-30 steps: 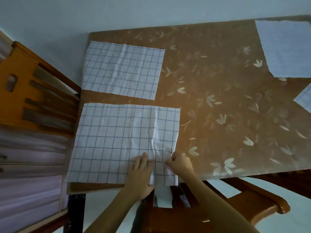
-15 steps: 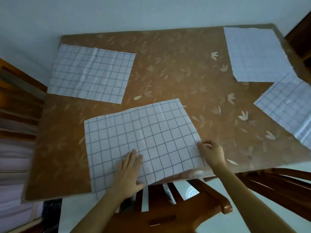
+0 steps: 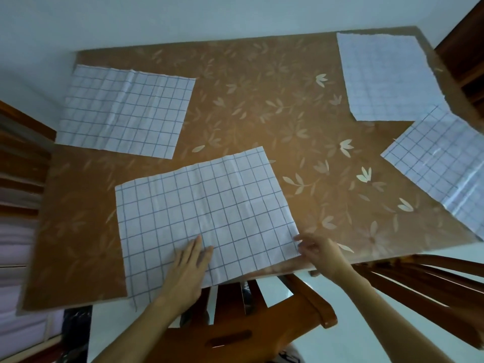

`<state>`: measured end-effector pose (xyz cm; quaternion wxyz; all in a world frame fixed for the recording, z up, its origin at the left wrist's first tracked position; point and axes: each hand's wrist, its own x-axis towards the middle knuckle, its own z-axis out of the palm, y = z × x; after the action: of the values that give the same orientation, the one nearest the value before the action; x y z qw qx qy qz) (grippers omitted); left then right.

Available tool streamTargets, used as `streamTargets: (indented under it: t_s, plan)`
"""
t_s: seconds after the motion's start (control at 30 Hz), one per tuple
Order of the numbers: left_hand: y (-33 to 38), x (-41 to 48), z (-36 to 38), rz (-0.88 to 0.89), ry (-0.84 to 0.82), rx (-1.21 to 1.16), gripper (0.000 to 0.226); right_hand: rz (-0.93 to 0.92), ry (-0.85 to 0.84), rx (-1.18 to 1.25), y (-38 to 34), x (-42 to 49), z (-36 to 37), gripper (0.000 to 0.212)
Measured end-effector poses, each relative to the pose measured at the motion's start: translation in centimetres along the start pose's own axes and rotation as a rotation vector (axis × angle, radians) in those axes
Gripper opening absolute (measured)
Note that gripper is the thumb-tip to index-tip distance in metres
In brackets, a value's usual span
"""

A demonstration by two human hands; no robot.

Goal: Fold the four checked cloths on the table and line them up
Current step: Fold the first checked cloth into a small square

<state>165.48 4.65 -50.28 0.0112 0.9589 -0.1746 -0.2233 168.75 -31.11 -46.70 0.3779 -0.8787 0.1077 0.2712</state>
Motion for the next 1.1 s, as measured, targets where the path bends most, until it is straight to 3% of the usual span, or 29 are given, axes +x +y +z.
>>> streamTargets:
  t_s: [0.1,0.2,0.3,0.43,0.57,0.67,0.8,0.93,1.1]
  plan:
    - [-0.4,-0.7,-0.6,0.039,0.035,-0.049,0.098,-0.091,-0.088,-0.167,-1.2,-0.4,1.4,0.030]
    - [-0.7,-1.3,-1.7,0.086,0.105,-0.117,0.052,-0.265,-0.077,-0.343,-1.7,-0.1,2.8,0.045]
    - [-0.5,-1.5,-2.9,-0.003,0.188,-0.288,0.020,-0.415,-0.053,-0.431,-2.7,0.5,4.7,0.065]
    - [0.0,-1.7,-3.9,-0.085,0.275,-0.427,0.021,-0.579,0.015,-0.566,-4.9,1.5,6.4,0.074]
    - [-0.6,-2.4,-4.2,-0.118,0.331,-0.505,0.047,-0.577,-0.005,-0.594,-5.4,2.4,6.2,0.077]
    - [-1.3,-2.9,-4.2,-0.201,0.343,-0.598,0.041,-0.602,0.011,-0.663,-5.0,2.7,6.1,0.089]
    - [-1.5,-3.5,-4.4,-0.166,0.286,-0.599,0.035,-0.631,0.118,-0.664,-5.2,3.0,5.6,0.049]
    - [-3.0,-4.2,-4.0,-0.129,0.263,-0.489,0.023,-0.518,0.128,-0.672,-5.3,2.3,3.3,0.021]
    - [-5.9,-5.2,-3.4,-0.211,0.166,-0.446,0.021,-0.464,0.101,-0.617,-2.8,0.8,0.5,0.022]
